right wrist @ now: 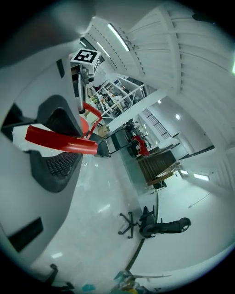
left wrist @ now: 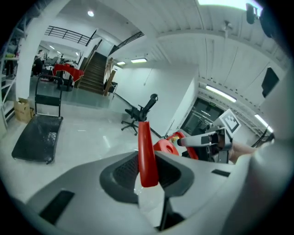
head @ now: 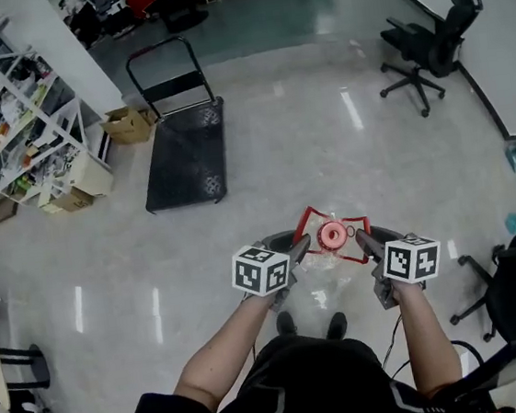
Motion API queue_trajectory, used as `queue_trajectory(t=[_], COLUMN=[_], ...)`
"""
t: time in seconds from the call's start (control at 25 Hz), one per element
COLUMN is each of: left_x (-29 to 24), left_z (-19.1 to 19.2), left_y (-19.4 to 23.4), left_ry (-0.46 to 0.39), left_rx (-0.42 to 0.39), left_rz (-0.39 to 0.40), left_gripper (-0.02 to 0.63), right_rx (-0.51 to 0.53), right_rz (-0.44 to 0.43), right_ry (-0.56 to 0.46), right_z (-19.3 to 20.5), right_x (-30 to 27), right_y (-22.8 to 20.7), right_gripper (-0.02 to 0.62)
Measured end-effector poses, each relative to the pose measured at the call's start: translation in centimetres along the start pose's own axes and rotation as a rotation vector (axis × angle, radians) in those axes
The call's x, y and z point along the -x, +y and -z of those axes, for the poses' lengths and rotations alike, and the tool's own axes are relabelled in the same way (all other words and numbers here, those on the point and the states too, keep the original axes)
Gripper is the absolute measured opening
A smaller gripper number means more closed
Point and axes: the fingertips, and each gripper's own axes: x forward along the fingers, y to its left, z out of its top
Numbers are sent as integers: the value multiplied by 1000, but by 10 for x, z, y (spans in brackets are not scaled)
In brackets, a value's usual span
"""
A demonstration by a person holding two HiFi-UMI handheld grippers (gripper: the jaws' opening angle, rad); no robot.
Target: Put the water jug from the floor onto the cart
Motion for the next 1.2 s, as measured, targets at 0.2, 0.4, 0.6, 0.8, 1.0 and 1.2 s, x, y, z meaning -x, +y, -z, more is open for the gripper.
queue_trajectory(t=[0.2,0.4,0.6,0.8,1.0,1.2], left_x=[26,39,43,52,57,62], left_z=[-56,-80,-91,-92,-98,-115], left_y=[-4,-5,-6,4,27,67], left_ry=[-102,-149,-184,-228,-237,-261], left_rx=[-42,-51,-38,14,33,51], left_rz=[-22,-54,-91,-139,-184,-188], left_gripper=[78,80,80,81,81,83], right_rx=[79,123,143,231,249,276], right_rz=[-44,-76,-123,-174,-225,-234], right_ry=[-72,-83,-81,-56,-32,-9], right_z=[-60,-82,-95,-100,-114,-136], right_x=[6,6,3,-8,-33,-74], right_y=[28,43,46,55,68,85], right_gripper=[103,103,103,103,103,103])
